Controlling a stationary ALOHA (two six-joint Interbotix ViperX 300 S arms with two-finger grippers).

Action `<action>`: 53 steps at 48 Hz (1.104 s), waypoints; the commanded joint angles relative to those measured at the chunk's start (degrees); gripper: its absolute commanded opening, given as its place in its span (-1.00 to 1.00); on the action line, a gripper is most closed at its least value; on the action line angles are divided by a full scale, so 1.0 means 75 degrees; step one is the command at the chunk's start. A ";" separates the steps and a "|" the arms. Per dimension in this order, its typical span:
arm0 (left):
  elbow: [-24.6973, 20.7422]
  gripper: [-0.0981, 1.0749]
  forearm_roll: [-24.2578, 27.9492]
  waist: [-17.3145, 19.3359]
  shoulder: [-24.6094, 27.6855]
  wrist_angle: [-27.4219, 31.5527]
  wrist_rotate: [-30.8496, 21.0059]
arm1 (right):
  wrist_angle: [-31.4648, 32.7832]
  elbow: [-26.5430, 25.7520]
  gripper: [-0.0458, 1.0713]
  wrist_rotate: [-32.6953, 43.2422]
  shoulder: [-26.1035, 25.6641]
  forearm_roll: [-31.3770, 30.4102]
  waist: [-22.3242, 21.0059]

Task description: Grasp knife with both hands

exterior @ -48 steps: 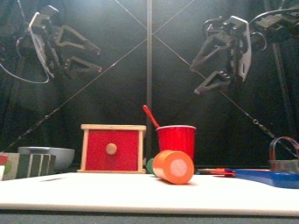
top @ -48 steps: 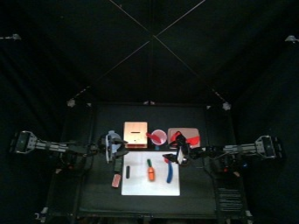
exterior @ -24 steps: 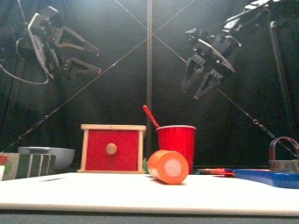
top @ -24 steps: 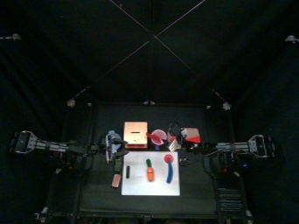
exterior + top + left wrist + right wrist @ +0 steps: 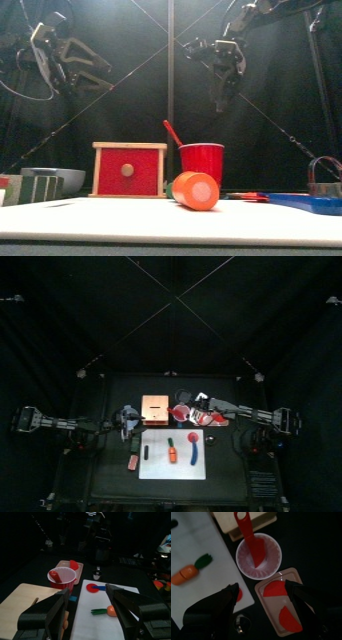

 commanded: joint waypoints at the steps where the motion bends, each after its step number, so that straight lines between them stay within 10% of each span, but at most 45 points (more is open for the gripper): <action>1: -0.0211 0.75 -0.0316 0.0082 0.0000 -0.0035 0.0035 | -0.0316 0.0023 0.89 -0.0656 -0.0035 0.0445 -0.0387; 18: -0.0223 0.75 -0.0387 0.0516 0.0000 -0.0070 0.0047 | -0.0023 -0.1289 0.89 -0.4254 0.1125 0.2285 -0.0832; 53: 0.0012 0.75 0.0000 0.0527 0.0000 -0.0035 0.0047 | 0.0867 -0.3164 0.89 -0.4102 0.2766 0.2637 -0.0703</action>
